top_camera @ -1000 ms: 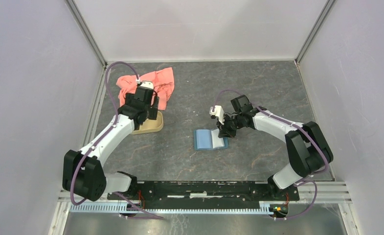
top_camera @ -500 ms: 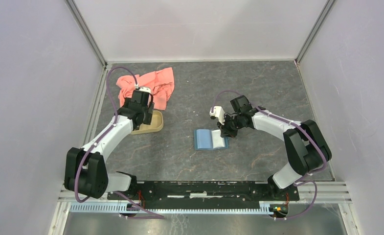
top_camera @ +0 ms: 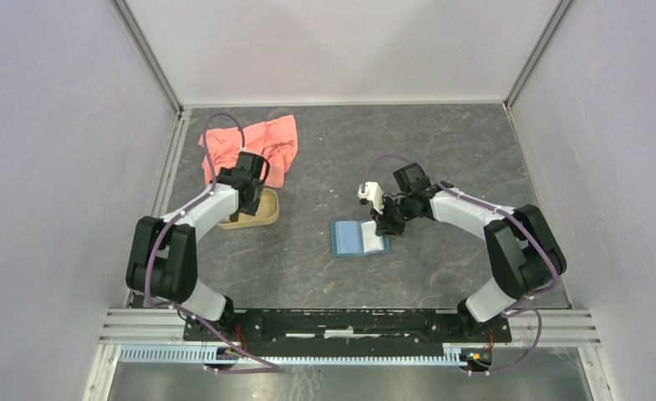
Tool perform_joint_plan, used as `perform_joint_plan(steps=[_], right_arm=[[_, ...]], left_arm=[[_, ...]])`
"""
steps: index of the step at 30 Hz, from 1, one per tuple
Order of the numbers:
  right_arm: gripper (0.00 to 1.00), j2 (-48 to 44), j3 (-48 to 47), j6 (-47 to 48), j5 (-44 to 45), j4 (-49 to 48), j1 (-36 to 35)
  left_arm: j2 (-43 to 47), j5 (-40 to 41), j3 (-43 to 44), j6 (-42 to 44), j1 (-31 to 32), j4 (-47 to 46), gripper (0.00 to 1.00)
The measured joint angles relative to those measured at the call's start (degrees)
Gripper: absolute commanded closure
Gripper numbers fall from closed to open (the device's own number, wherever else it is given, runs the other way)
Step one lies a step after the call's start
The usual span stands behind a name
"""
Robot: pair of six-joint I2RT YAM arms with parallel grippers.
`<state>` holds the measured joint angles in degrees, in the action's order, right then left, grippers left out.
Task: Put the credit cards into the card holder
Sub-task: Pick up the credit card from the storage box.
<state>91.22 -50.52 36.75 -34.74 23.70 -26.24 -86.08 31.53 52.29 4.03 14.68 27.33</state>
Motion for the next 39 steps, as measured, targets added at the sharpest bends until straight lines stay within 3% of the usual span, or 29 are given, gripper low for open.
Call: perform_joint_plan(steps=[14, 19, 31, 39], right_arm=[[0.92, 0.0, 0.0, 0.15, -1.29, 0.42, 0.0], [0.92, 0.0, 0.0, 0.17, -1.31, 0.48, -0.02], [0.92, 0.0, 0.0, 0.2, -1.38, 0.66, -0.02], [0.92, 0.0, 0.0, 0.52, -1.4, 0.83, -0.02]], left_arm=[[-1.97, -4.79, 1.29, 0.79, -7.39, -0.72, 0.16], [-1.97, -6.82, 1.29, 0.79, -8.26, -0.79, 0.24], [1.16, -7.87, 1.29, 0.74, -8.57, -1.07, 0.28], [1.18, -8.52, 1.29, 0.72, -8.57, -1.2, 0.09]])
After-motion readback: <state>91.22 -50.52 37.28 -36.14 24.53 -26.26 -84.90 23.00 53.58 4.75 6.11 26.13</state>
